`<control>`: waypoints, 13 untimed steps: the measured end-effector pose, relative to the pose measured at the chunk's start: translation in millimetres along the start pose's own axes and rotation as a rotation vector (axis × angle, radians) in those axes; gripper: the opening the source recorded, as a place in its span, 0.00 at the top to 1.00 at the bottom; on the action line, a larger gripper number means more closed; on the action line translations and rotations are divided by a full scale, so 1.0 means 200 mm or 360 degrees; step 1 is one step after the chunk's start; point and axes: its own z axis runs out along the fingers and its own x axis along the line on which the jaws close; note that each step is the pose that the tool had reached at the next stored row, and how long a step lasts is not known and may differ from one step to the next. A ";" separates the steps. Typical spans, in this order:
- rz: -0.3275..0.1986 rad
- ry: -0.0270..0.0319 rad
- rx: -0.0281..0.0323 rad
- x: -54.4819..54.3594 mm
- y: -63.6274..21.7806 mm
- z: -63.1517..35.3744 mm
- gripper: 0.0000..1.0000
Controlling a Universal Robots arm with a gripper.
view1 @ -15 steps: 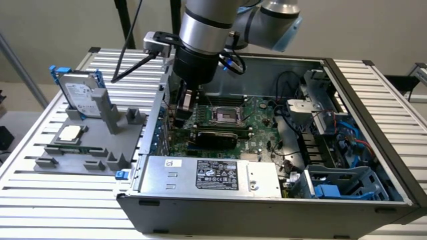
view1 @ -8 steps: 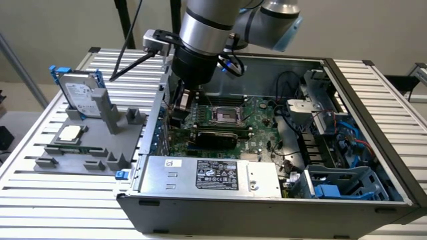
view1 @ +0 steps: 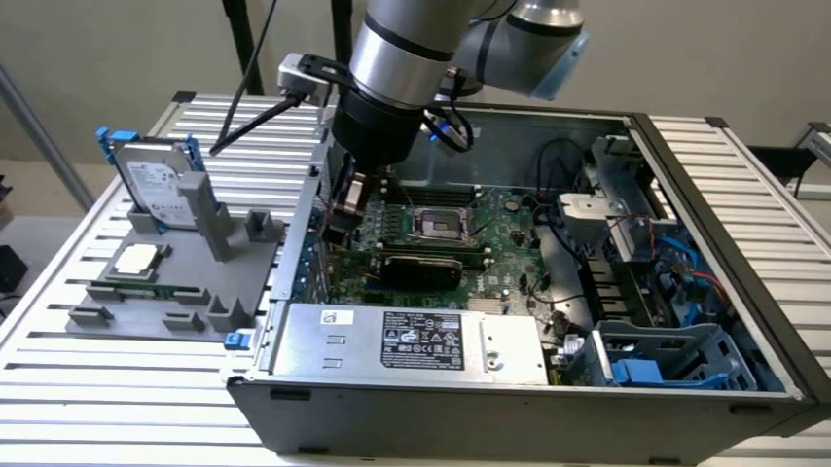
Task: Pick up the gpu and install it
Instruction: 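Press down on the gpu until it lock into place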
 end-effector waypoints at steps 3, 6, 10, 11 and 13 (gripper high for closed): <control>0.0015 -0.00053 -0.00034 0.00 0.000 0.000 0.89; 0.0027 -0.00093 -0.00057 0.00 0.000 0.000 0.89; 0.0033 -0.00111 -0.00096 0.00 0.003 -0.010 0.89; 0.0033 -0.00114 -0.00098 0.00 0.005 -0.013 0.89; 0.0034 -0.00117 -0.00097 0.00 0.005 -0.014 0.89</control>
